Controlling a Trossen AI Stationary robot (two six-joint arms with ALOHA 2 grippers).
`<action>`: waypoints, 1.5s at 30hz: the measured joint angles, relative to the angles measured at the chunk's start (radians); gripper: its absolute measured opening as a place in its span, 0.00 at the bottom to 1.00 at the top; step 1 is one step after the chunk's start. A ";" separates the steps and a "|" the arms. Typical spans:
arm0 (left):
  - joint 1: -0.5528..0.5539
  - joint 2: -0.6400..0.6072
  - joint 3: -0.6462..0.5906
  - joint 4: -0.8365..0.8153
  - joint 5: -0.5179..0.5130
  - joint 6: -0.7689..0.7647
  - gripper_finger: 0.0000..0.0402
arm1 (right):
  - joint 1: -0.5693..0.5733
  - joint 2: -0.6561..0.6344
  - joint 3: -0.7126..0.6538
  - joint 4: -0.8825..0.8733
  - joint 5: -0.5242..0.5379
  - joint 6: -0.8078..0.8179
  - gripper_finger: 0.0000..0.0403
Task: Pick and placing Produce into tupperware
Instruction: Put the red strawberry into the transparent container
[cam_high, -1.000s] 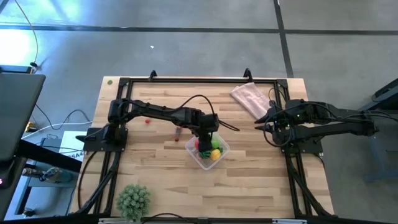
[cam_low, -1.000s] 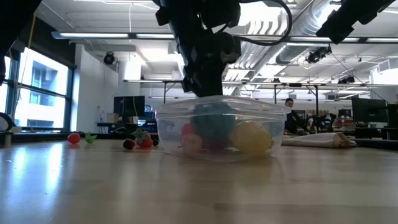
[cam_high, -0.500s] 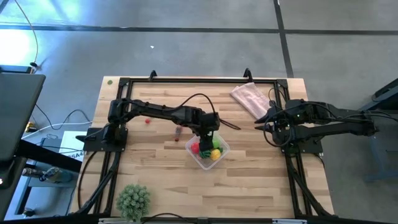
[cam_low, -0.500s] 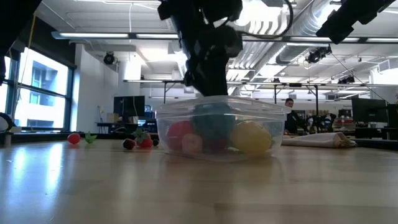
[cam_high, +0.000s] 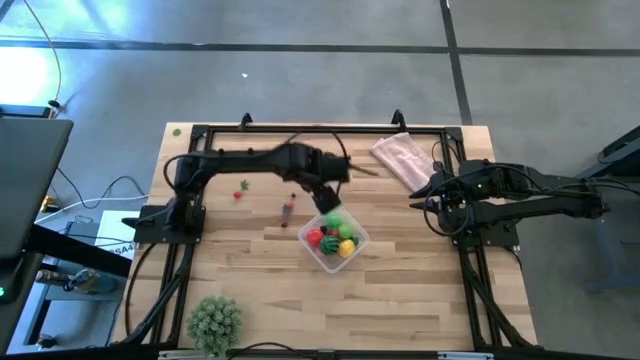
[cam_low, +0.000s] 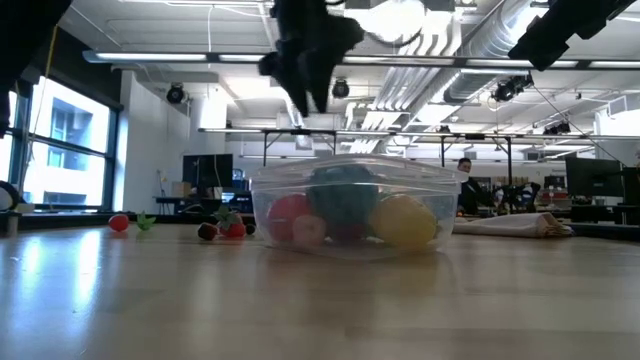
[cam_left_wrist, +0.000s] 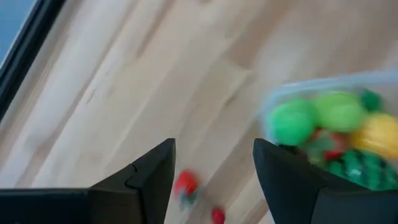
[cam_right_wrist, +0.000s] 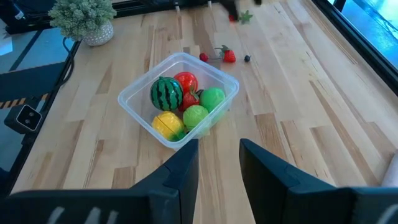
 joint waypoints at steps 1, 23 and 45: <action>0.015 0.000 0.009 -0.039 0.000 -0.044 0.51 | 0.000 0.000 0.000 0.000 0.000 0.000 0.26; 0.068 -0.169 -0.218 -0.187 -0.062 -0.172 0.51 | 0.000 0.000 0.000 0.000 0.000 0.000 0.26; 0.081 -0.272 -0.777 0.403 0.200 -0.459 0.52 | 0.000 0.000 0.000 0.000 0.000 0.000 0.26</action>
